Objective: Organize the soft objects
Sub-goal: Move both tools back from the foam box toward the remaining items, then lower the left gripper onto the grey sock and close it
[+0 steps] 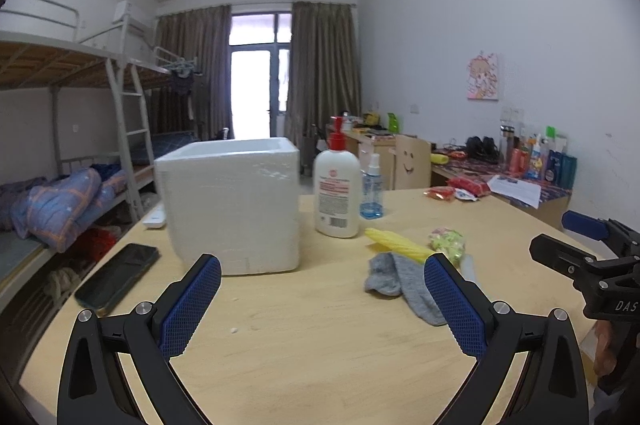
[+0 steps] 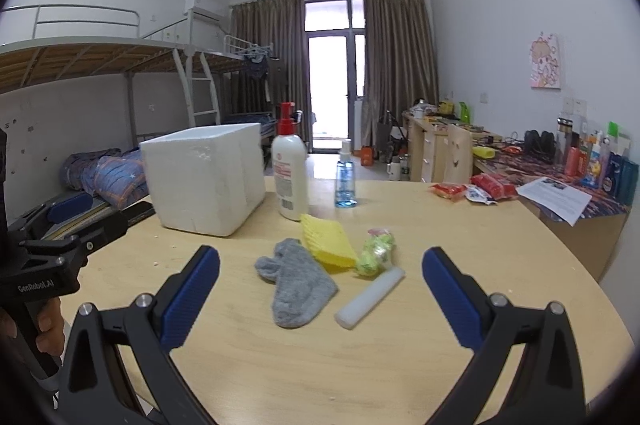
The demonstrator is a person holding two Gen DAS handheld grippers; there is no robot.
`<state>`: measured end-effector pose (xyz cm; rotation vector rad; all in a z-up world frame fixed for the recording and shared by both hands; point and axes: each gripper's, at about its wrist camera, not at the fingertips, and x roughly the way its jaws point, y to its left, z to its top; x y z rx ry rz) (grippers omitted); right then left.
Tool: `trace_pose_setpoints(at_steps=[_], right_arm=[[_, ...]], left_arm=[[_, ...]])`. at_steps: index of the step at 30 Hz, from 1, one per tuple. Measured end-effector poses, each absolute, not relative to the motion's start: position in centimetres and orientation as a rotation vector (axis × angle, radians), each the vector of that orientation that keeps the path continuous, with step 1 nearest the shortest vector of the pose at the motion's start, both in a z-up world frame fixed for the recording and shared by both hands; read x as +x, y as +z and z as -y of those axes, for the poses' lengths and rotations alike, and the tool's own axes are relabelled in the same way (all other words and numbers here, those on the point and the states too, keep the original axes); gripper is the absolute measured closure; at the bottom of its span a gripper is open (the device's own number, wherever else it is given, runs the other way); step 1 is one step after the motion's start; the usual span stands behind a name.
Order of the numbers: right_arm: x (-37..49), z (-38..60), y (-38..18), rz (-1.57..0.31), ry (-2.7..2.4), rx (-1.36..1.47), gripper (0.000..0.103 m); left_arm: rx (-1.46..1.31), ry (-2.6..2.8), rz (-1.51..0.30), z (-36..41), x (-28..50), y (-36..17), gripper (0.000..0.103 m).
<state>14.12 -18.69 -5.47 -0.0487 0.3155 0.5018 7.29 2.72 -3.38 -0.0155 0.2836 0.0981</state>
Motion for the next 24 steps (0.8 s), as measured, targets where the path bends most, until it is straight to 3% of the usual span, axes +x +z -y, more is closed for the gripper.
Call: trace_pose_setpoints(at_steps=[24], right_arm=[[18.2, 24.1, -7.2, -0.437, 0.38, 0.044, 0.001]], left_arm=[[0.033, -0.079, -0.468, 2.8, 15.4, -5.2, 0.001]])
